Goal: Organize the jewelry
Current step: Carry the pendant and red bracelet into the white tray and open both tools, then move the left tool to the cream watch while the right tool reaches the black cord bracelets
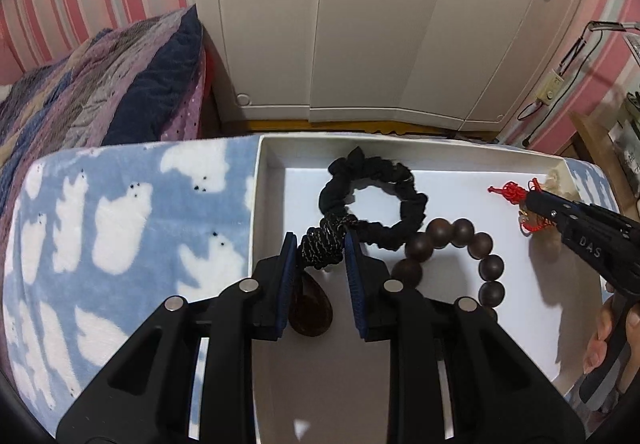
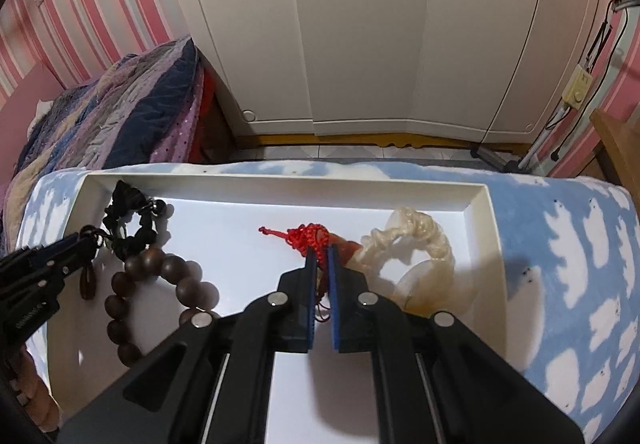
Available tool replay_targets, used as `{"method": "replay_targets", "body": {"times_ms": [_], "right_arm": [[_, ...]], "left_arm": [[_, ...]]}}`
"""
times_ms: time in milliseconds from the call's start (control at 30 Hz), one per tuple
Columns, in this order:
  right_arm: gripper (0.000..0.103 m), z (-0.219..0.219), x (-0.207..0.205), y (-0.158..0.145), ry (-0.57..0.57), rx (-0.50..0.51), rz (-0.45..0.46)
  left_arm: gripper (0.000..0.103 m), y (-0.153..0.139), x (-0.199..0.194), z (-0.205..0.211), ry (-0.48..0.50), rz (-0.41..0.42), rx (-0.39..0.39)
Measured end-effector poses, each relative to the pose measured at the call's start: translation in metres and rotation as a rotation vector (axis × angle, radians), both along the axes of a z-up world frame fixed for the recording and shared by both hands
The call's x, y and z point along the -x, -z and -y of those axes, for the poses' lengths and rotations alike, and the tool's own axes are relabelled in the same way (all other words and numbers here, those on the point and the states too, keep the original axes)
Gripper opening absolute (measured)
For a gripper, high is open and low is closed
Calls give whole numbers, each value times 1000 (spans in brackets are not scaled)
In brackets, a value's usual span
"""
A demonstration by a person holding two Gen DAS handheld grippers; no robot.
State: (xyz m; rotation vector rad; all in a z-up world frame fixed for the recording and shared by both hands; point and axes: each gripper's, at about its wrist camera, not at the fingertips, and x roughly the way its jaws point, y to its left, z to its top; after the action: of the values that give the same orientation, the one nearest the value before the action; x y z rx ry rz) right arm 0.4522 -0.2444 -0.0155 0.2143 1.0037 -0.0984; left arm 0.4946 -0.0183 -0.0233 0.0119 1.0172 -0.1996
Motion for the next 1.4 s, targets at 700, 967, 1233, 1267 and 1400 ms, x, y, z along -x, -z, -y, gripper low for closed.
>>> {"method": "replay_targets", "body": {"times_ms": [700, 967, 1233, 1267, 1400], "right_arm": [[49, -2, 21, 3, -37, -12, -41], [57, 16, 75, -31, 4, 2, 28], [78, 29, 176, -48, 33, 164, 45], [79, 31, 188, -49, 36, 162, 44], [79, 41, 238, -58, 57, 115, 52]], "left_arm": [[69, -7, 15, 19, 28, 23, -9], [87, -26, 57, 17, 25, 40, 6], [98, -44, 151, -12, 16, 75, -14], [99, -46, 165, -13, 23, 77, -25], [100, -54, 207, -22, 43, 95, -21]]}}
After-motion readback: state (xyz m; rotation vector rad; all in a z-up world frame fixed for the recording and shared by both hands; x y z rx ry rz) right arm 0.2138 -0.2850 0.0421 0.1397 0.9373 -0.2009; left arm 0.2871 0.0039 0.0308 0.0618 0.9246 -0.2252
